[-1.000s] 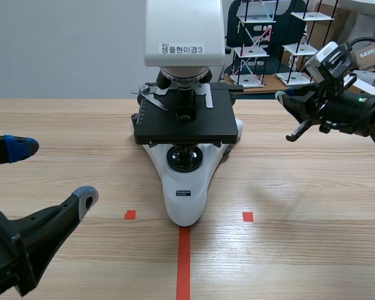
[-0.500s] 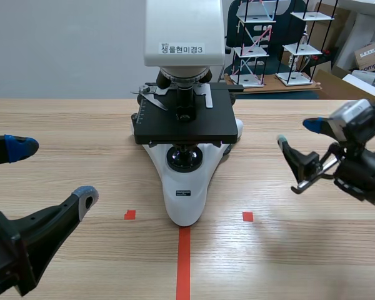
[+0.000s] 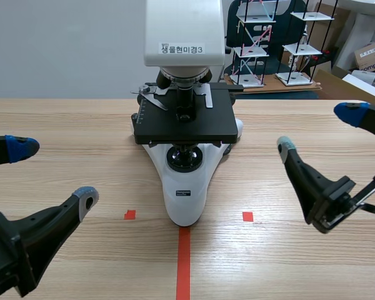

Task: Return to the home posture

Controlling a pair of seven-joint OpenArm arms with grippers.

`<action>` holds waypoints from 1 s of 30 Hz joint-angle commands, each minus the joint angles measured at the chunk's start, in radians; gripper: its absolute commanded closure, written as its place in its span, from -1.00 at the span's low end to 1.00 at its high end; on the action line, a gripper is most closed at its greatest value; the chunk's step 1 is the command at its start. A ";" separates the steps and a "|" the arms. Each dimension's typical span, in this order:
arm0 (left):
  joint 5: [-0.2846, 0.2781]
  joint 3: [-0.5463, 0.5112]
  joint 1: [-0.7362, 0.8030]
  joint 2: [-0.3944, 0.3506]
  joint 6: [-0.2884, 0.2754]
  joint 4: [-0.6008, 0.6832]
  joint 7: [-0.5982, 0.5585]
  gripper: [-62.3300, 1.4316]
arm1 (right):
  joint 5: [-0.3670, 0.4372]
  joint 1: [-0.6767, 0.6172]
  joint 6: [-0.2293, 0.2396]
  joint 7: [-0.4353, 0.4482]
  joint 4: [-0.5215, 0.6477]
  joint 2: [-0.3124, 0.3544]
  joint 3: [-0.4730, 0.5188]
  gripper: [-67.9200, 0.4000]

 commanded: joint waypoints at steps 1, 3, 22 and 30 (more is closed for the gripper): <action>-0.010 0.001 0.003 0.005 0.001 0.013 -0.011 -1.00 | 0.007 -0.034 -0.001 0.011 0.027 0.013 0.000 -0.66; -0.010 0.001 0.003 0.005 0.001 0.013 -0.011 -1.00 | 0.008 -0.096 -0.001 0.014 0.077 0.007 0.001 -0.66; -0.010 0.001 0.003 0.005 0.001 0.013 -0.014 -1.00 | -0.074 -0.195 0.054 0.082 0.100 -0.032 0.000 -1.00; -0.010 0.001 0.003 0.005 -0.002 0.013 -0.014 -1.00 | -0.076 -0.195 0.061 0.079 0.100 -0.032 0.000 -1.00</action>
